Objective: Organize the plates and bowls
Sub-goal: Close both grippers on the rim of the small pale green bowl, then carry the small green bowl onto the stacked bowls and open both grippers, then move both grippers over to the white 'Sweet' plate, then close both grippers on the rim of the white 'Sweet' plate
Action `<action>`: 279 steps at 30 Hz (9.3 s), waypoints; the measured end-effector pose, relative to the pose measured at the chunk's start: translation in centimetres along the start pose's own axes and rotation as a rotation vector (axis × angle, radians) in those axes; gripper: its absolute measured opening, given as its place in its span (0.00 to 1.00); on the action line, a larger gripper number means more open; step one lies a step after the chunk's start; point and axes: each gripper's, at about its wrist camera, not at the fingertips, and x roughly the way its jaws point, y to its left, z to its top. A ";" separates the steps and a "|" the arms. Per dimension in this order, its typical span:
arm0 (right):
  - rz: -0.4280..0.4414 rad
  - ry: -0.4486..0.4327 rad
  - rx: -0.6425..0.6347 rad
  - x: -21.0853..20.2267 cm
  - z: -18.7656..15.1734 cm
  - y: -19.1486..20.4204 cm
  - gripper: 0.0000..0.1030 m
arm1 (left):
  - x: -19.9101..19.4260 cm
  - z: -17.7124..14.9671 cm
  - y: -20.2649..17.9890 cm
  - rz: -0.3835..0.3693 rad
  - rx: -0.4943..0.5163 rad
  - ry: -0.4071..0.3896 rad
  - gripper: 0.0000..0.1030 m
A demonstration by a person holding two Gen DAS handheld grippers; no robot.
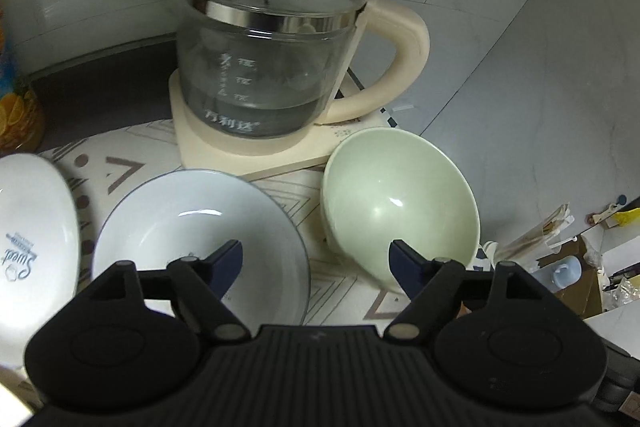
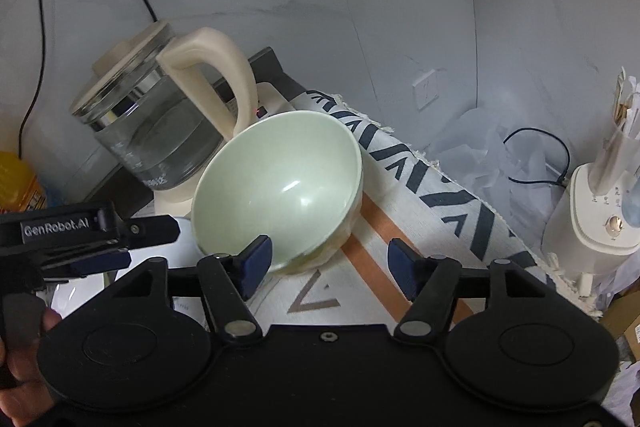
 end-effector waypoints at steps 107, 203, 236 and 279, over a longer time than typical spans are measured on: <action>0.158 0.080 -0.224 -10.8 -13.3 6.3 0.23 | -12.2 -21.1 3.1 0.170 -0.239 -0.034 0.18; 0.270 0.165 -0.424 -3.6 -12.2 26.7 0.75 | -19.8 -17.4 26.5 0.264 -0.501 -0.148 0.76; 0.027 0.272 -0.239 7.4 -14.5 29.3 0.56 | -7.3 -12.2 31.8 0.119 -0.360 0.009 0.52; 0.174 0.108 -0.108 4.5 -14.3 28.0 0.13 | -8.9 -12.8 31.1 0.081 -0.348 -0.100 0.17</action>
